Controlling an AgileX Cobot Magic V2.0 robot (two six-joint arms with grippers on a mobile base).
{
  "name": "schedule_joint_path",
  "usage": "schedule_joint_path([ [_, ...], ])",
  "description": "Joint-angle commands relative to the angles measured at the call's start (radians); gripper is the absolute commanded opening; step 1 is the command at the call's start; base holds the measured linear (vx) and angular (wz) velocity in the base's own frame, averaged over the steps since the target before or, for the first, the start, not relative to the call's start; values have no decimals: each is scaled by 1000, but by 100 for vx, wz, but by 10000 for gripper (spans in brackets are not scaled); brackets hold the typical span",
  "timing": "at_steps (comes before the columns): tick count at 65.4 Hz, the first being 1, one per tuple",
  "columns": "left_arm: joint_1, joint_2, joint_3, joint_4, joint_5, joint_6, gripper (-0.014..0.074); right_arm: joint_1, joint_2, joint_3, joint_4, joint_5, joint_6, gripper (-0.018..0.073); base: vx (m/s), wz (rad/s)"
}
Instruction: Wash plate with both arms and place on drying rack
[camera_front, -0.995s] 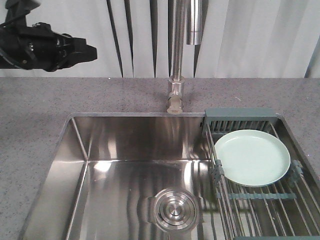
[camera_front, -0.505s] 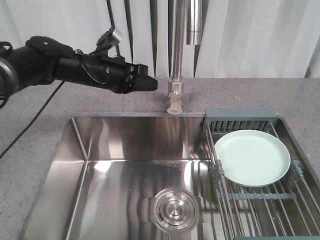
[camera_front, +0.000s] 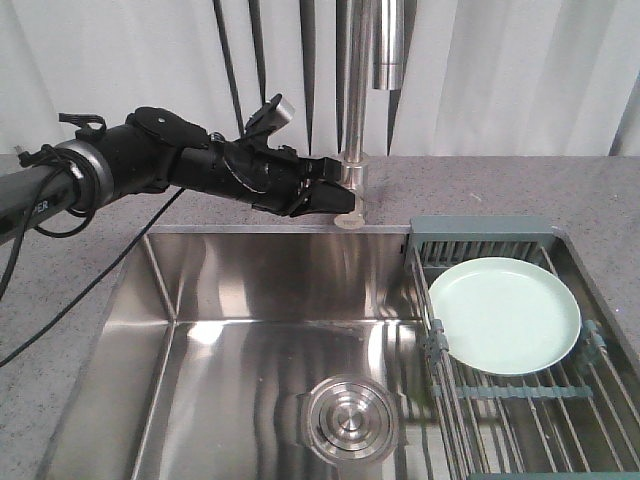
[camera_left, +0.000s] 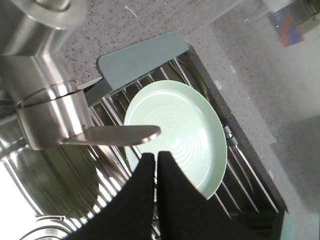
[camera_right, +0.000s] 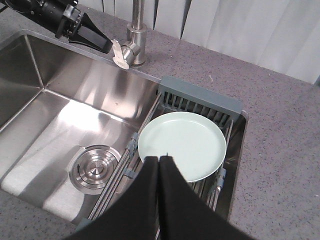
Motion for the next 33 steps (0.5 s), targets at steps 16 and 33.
schedule_joint_path([
  [16, -10, 13, -117, -65, -2, -59, 4, -5, 7, -21, -15, -63, -8, -11, 0, 0],
  [33, -10, 46, -215, -64, -34, -66, 4, -5, 7, -21, -16, -63, -8, -11, 0, 0],
])
